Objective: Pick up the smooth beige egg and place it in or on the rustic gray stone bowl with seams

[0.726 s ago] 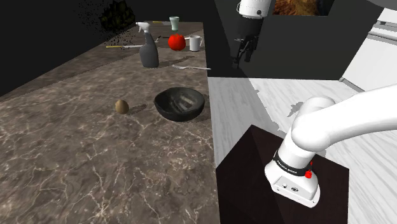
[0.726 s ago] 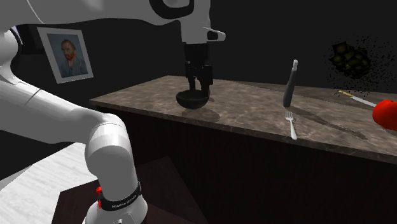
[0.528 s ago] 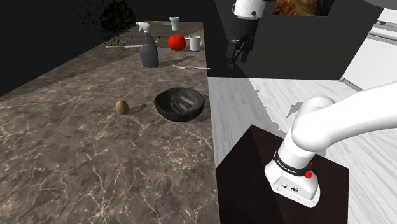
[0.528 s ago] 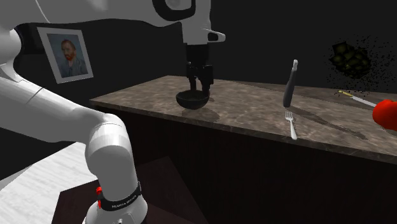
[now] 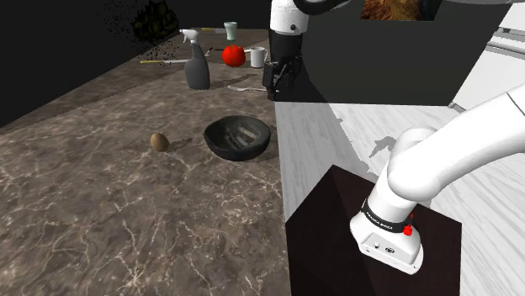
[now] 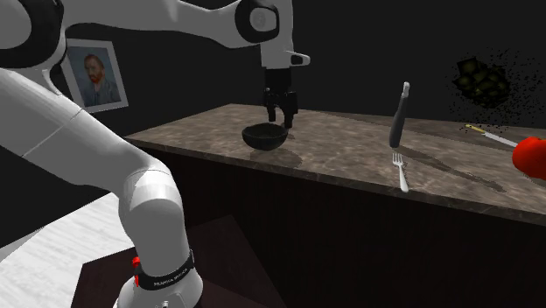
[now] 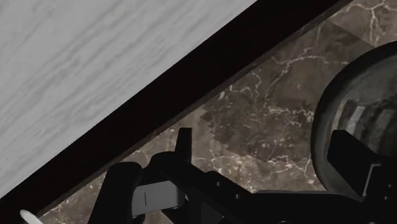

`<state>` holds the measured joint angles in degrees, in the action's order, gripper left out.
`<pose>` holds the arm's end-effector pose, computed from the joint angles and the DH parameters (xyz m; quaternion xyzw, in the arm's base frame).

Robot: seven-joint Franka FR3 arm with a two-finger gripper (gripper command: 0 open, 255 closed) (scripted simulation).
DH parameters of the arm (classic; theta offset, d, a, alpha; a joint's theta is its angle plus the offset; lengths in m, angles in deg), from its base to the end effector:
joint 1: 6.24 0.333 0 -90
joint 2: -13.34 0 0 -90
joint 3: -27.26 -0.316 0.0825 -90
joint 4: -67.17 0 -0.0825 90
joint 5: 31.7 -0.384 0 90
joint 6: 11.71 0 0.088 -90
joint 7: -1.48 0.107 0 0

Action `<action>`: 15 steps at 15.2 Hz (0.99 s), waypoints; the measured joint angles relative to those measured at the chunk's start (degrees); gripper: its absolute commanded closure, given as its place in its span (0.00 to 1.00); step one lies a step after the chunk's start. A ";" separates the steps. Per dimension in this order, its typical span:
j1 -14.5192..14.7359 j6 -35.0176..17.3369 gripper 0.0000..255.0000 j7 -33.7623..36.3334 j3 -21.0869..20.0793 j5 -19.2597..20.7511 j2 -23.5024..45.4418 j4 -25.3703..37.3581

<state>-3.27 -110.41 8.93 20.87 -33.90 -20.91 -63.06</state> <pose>0.3679 0.0726 0.5783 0.9997 0.0053 0.0238 0.0091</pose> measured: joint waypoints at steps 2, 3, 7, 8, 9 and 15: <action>0.66 -1.77 0.00 1.85 -2.01 -0.45 3.28 1.60; 0.90 -2.34 0.00 2.62 -2.85 -0.53 4.84 2.64; 1.58 -5.09 0.00 5.45 -5.93 -0.11 12.29 7.46; 1.80 -5.18 0.00 6.32 -6.75 0.09 14.01 9.08; 2.11 -6.18 0.00 7.47 -7.80 0.38 16.04 10.12; 3.82 -7.32 0.00 13.36 -12.51 3.60 27.91 20.53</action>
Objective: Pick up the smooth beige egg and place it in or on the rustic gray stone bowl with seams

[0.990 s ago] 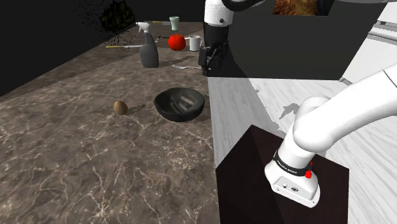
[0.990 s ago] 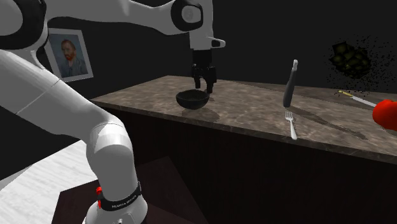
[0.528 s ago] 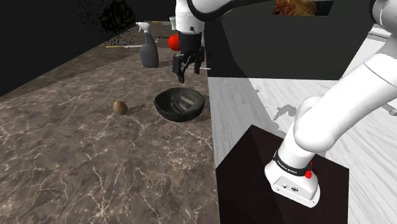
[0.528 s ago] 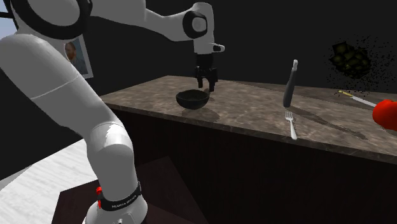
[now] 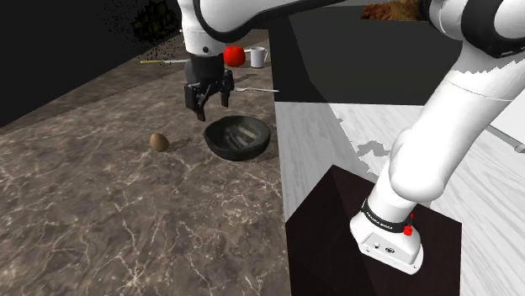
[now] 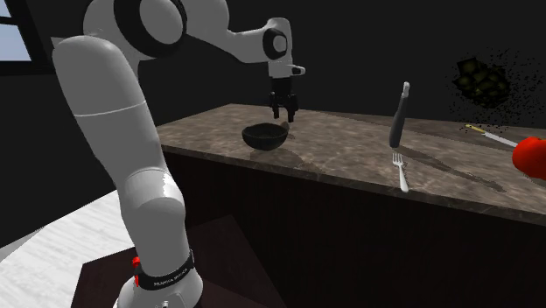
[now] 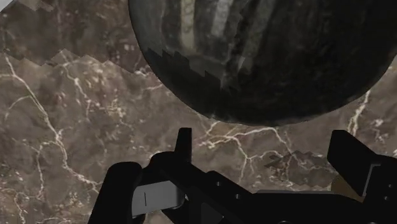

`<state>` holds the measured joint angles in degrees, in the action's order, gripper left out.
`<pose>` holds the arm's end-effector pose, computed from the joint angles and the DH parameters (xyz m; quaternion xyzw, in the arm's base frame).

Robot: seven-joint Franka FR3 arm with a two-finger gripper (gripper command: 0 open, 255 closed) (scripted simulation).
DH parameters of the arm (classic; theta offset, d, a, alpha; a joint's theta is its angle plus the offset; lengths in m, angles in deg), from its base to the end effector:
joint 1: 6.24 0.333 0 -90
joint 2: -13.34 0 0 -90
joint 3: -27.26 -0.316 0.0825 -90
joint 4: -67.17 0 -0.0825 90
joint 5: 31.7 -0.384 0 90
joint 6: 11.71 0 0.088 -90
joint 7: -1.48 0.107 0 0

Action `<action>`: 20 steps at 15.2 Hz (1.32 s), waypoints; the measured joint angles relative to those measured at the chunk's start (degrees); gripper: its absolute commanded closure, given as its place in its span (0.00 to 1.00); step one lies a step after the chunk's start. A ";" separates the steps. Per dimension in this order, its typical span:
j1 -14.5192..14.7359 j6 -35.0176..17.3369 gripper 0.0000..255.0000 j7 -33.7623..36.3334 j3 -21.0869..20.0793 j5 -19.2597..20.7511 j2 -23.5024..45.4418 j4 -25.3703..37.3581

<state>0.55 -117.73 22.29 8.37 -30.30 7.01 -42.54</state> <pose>0.4792 0.2355 0.5415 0.9983 0.0450 0.0301 0.0194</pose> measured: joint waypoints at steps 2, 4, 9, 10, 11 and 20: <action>0.70 -0.11 0.00 1.82 -1.19 1.75 4.61 4.16; 1.75 0.54 0.00 3.75 -2.28 3.70 9.31 9.07; 5.29 2.75 0.00 7.58 -3.81 8.67 20.38 21.11; 6.39 3.40 0.00 8.48 -4.05 9.73 22.81 23.93; 7.43 4.04 0.00 9.07 -4.13 10.82 25.38 26.89; 8.17 -0.33 0.00 10.24 -3.85 12.32 28.61 25.36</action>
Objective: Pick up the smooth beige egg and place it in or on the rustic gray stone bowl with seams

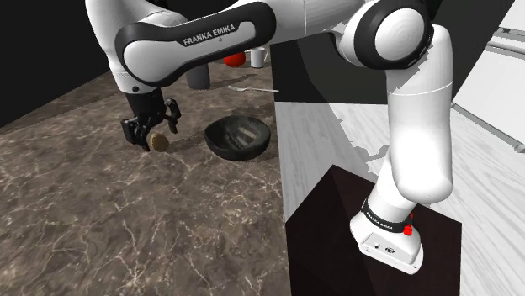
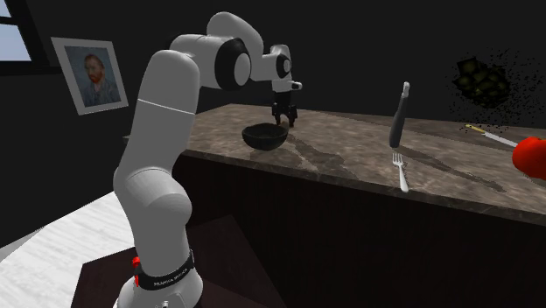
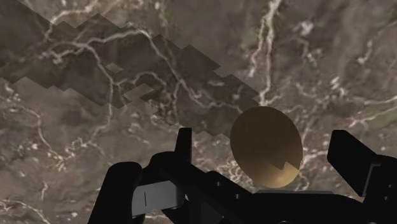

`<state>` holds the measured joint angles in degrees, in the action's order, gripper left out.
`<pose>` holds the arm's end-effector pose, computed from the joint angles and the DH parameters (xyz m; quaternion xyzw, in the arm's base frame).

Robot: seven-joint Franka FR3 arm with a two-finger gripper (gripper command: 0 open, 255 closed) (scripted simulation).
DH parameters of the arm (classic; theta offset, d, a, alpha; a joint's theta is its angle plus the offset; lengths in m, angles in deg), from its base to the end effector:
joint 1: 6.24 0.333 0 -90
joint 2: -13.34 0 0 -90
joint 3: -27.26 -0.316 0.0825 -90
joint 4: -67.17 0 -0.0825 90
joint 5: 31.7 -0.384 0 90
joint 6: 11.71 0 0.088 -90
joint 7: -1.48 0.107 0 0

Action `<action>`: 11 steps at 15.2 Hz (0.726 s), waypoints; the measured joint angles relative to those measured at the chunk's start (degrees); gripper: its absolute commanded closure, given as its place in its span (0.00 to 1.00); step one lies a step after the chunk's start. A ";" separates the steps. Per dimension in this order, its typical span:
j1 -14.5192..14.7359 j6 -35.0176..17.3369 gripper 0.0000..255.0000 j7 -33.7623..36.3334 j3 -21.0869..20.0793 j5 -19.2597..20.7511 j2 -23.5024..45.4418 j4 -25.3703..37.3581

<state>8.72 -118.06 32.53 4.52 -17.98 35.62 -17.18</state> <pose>0.5658 0.3648 0.4723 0.9962 0.0759 0.0344 0.0272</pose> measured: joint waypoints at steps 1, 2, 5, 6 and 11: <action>0.01 -0.18 0.00 0.03 0.02 0.05 0.13 -0.06; 0.02 -0.26 0.00 0.03 0.04 0.09 0.21 -0.04; 0.02 -0.37 0.00 0.04 0.05 0.11 0.26 -0.08; 0.02 -0.38 0.00 0.04 0.05 0.11 0.26 -0.09; 0.02 -0.38 1.00 0.04 0.05 0.11 0.26 -0.10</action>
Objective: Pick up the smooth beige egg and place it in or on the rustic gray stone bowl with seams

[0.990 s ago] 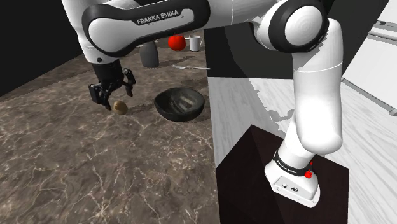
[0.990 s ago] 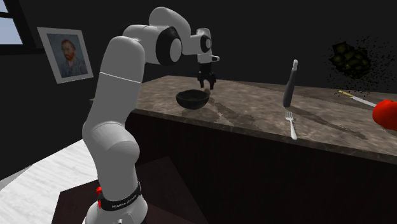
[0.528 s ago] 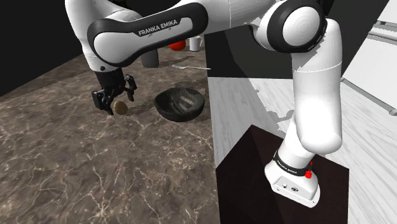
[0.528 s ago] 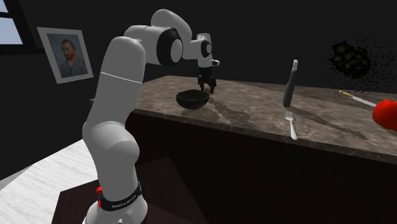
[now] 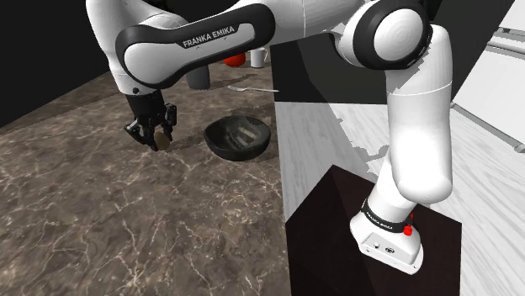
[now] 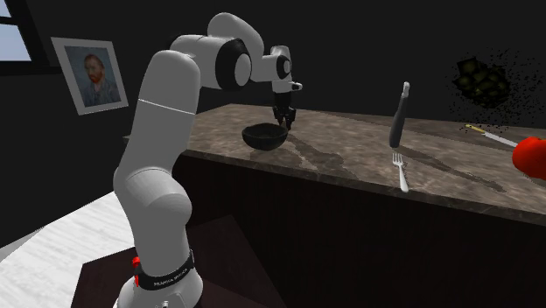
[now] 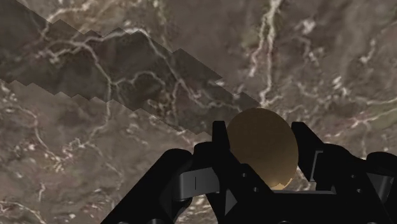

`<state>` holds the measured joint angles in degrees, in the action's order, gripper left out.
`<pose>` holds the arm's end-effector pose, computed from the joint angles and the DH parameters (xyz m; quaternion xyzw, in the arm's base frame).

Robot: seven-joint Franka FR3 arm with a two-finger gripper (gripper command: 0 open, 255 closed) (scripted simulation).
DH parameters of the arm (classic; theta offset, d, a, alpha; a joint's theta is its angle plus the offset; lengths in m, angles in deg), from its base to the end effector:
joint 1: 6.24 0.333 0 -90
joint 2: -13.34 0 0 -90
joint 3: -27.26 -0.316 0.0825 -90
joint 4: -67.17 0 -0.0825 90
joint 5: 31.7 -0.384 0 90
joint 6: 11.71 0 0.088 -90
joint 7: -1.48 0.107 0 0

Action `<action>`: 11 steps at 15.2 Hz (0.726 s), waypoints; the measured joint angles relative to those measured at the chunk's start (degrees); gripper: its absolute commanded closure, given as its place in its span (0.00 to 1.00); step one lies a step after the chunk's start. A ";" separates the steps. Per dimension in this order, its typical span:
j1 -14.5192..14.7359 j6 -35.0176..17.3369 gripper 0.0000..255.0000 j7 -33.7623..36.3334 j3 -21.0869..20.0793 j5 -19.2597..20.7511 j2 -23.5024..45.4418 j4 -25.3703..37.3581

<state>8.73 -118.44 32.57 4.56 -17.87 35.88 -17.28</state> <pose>0.5670 0.3651 0.4691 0.9961 0.0759 0.0347 0.0271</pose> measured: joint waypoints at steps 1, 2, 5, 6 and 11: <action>0.00 0.00 1.00 0.00 0.00 0.00 0.00 0.00; 0.00 0.00 1.00 0.00 0.00 0.00 0.00 0.00; 0.00 0.00 1.00 0.00 0.00 0.00 0.00 0.00; 0.00 0.00 1.00 0.00 0.00 0.00 0.00 0.00; 0.27 2.70 1.00 -0.24 -0.15 -0.19 -0.23 2.52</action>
<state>9.01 -115.74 32.34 4.42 -18.07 35.65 -14.75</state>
